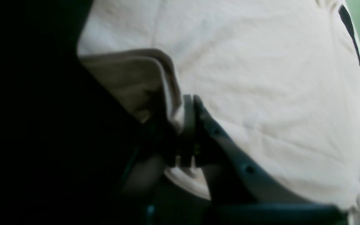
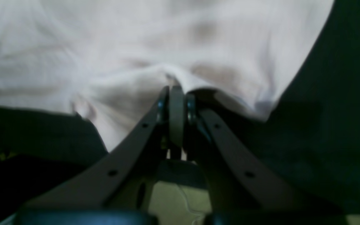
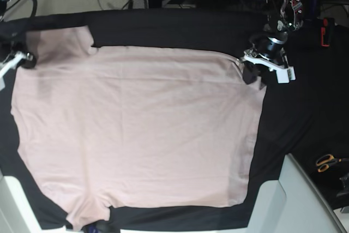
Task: Fold the T-shirt properly
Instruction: 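Lift the shoulder edge with both grippers and fold it over toward the hem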
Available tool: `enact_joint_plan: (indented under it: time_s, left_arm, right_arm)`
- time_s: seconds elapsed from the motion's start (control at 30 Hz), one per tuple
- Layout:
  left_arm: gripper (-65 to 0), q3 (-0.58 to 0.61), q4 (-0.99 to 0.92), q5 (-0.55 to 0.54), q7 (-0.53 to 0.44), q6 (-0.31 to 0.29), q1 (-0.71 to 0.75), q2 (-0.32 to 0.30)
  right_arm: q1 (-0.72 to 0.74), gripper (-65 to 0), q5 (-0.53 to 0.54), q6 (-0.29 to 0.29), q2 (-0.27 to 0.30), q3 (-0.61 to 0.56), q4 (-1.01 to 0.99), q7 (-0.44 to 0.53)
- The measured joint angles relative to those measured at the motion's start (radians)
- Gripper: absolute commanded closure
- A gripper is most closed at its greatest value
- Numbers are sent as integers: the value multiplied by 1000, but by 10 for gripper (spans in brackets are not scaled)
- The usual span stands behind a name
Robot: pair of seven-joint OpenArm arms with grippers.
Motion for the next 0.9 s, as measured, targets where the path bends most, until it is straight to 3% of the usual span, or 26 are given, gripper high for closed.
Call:
enact_joint_plan:
  time_s: [0.07,0.17,0.27,0.43,0.9]
  left_arm:
    - [0,-2,11,1,4,41,-2,-2]
    - [0,-1,23,-2,14,38,-30,-3]
    - [0,-2,26,-6,143,33,-83,-1]
    - [0,-1,24,9,165,33,-140,0]
    - [0,72,-116,7,168,66,-284,-4]
  right_arm:
    - [33,-5,1,1,12,-2,-19,-21]
    - [86,-5,2,3,30,-6,-84,-27]
    - [127,-5,-5,0,58,-4,-159,-22]
    - [188,-5,-5,0,92,-29,-240,-14]
    - [363,-5,-3,-2,179,-249,-518,248]
